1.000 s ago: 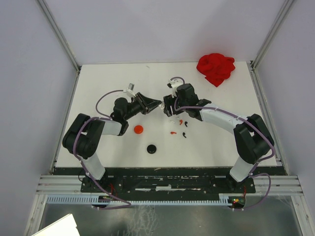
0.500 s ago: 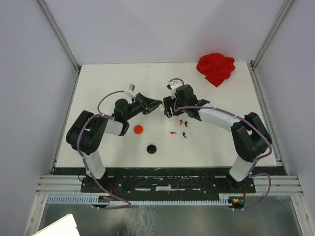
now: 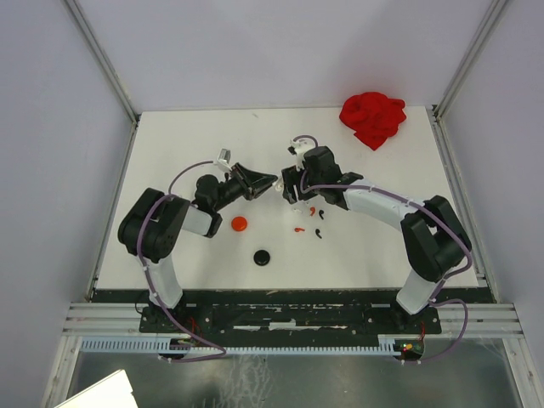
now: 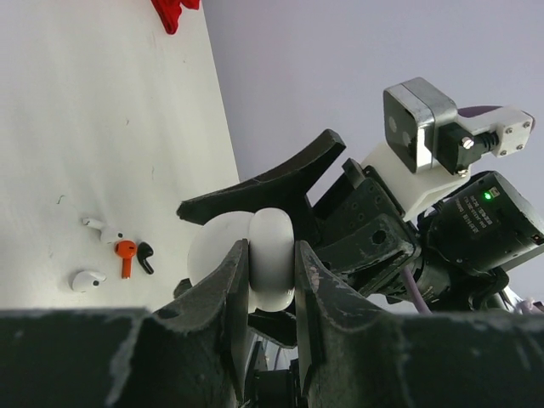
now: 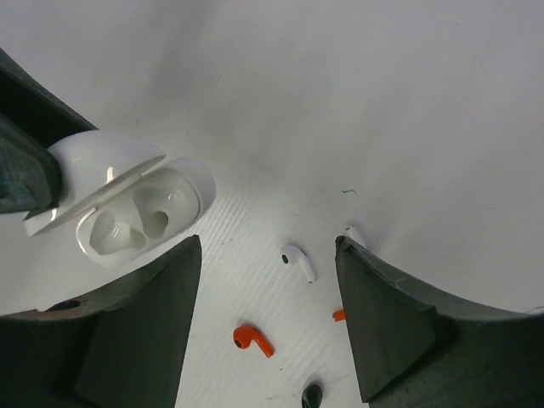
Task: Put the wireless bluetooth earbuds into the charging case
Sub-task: Open the charging case.
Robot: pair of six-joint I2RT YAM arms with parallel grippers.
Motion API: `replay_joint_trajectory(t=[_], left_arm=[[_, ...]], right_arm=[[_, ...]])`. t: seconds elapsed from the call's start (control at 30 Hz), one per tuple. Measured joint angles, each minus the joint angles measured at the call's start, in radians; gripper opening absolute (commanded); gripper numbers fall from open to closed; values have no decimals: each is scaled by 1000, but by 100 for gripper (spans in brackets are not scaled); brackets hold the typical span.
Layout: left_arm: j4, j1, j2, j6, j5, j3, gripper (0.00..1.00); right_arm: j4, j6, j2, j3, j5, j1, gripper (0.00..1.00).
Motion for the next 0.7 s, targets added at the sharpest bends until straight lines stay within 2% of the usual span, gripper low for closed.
replay_joint_trajectory(t=[0.2, 0.33, 0.53, 0.7], left_arm=[[8, 68, 0, 0, -18, -47, 3], [12, 92, -3, -8, -88, -94, 3], [14, 90, -51, -39, -181, -179, 3], [11, 90, -101, -40, -223, -193, 3]], right_arm=[[-3, -17, -37, -11, 25, 1, 71], [-42, -33, -35, -8, 37, 1, 65], [-138, -71, 37, 74, 37, 4, 54], [-214, -109, 95, 132, 32, 15, 50]])
